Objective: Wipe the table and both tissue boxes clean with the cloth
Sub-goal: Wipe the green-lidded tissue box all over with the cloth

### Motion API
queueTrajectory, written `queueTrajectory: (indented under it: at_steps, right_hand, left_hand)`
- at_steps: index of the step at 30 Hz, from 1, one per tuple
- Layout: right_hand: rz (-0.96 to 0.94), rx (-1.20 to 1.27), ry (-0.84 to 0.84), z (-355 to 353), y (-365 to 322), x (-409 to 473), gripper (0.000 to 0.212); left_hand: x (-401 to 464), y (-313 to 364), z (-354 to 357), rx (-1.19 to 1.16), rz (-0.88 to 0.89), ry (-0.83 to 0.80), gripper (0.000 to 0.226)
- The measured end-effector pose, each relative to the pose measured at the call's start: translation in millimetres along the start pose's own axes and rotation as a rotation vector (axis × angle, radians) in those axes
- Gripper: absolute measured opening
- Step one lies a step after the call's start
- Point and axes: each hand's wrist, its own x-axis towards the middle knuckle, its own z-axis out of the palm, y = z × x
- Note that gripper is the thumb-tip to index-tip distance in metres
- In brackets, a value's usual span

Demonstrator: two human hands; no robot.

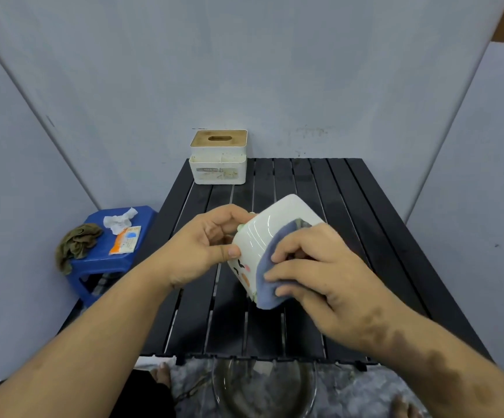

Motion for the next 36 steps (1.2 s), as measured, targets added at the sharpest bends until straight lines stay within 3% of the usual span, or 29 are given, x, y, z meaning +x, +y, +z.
queueTrajectory:
  at_steps: [1,5,7,9,12,16,18,24,26,29,31,36]
  right_hand:
    - [0.011,0.000,0.007,-3,6,0,0.014]
    - [0.339,0.078,0.265,-28,38,-2,0.023]
    - [0.290,0.045,0.255,-21,27,-2,0.028]
    - [0.127,0.000,0.109,-3,2,-1,0.014]
    - [-0.032,-0.067,-0.021,-2,0,0,0.014]
    - [0.360,0.087,0.210,-27,40,-7,0.016]
    - [0.396,0.085,0.224,-30,41,-11,0.019]
    - [-0.035,-0.102,-0.067,7,-13,1,0.016]
    - [0.056,-0.063,-0.004,-1,-1,4,0.013]
    - [0.405,0.062,0.247,-26,28,4,0.016]
    - [0.487,0.065,0.282,-27,31,5,0.020]
    - [0.150,-0.078,0.098,-1,-5,14,0.012]
  left_hand:
    - [0,1,0,0.003,-0.002,0.001,0.036]
    - [3,0,-1,0.046,-0.014,0.046,0.036]
    - [4,1,-1,0.059,-0.013,0.062,0.036]
    - [3,1,-1,0.065,-0.009,0.064,0.036]
    - [1,2,0,0.069,-0.013,0.051,0.037]
    - [1,3,0,0.069,-0.013,0.070,0.041]
    - [1,5,2,0.072,-0.009,0.070,0.039]
    - [0,9,8,0.098,0.008,0.046,0.038]
    - [1,12,12,0.107,0.008,0.041,0.038]
    - [1,16,17,0.128,-0.005,0.041,0.036]
    - [1,16,20,0.147,0.000,0.036,0.035]
    - [-4,15,23,0.161,0.013,0.024,0.037]
